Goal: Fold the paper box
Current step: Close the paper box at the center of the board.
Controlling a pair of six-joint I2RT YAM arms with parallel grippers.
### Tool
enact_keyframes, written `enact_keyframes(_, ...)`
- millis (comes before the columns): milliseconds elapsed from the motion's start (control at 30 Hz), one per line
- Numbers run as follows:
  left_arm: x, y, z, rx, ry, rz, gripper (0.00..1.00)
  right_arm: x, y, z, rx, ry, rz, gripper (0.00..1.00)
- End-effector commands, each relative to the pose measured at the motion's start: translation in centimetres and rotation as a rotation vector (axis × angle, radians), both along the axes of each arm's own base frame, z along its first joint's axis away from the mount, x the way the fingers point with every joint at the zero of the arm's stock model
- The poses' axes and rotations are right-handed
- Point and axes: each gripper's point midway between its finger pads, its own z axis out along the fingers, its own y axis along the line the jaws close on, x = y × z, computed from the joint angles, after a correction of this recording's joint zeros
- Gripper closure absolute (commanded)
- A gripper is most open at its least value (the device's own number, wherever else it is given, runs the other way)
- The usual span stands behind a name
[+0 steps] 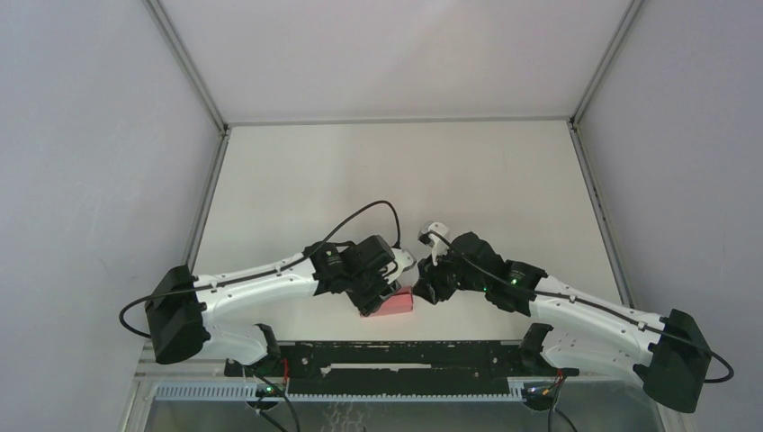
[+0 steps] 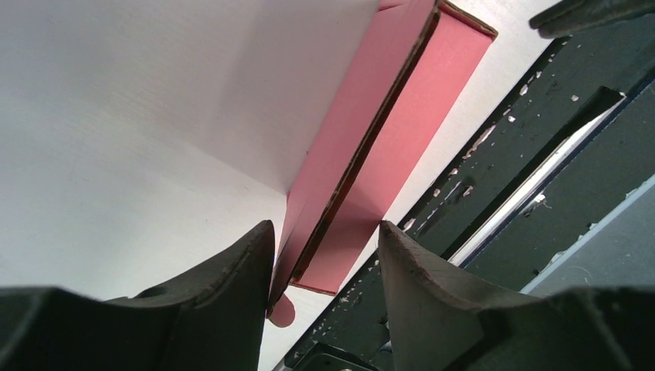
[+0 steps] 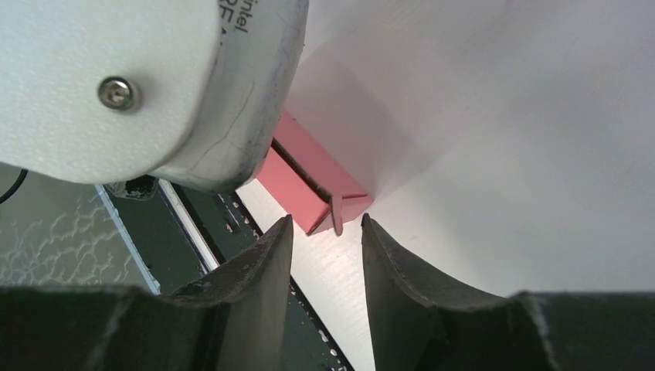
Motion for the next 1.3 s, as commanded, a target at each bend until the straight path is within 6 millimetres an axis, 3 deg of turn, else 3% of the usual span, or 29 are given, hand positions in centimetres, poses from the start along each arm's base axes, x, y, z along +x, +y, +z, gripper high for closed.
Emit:
enact_keyframes(0, 1.3, -1.2, 1.5, -0.036, -0.062, 0.018, 0.44, 0.8, 1.0, 2.4, 0.062, -0.04, -0.005, 0.54)
enact_keyframes(533, 1.6, -1.0, 1.3, -0.017, -0.07, 0.028, 0.49, 1.3, 1.1, 2.6, 0.064, -0.064, -0.026, 0.54)
enact_keyframes(767, 1.6, -1.0, 1.3, -0.015, -0.07, 0.027, 0.5, 2.6, 0.5, 2.3, 0.025, -0.113, -0.093, 0.63)
enact_keyframes(1267, 1.8, -1.0, 1.4, -0.013, -0.08, 0.028, 0.55, 3.2, 1.9, 1.9, 0.042, -0.123, -0.065, 0.63)
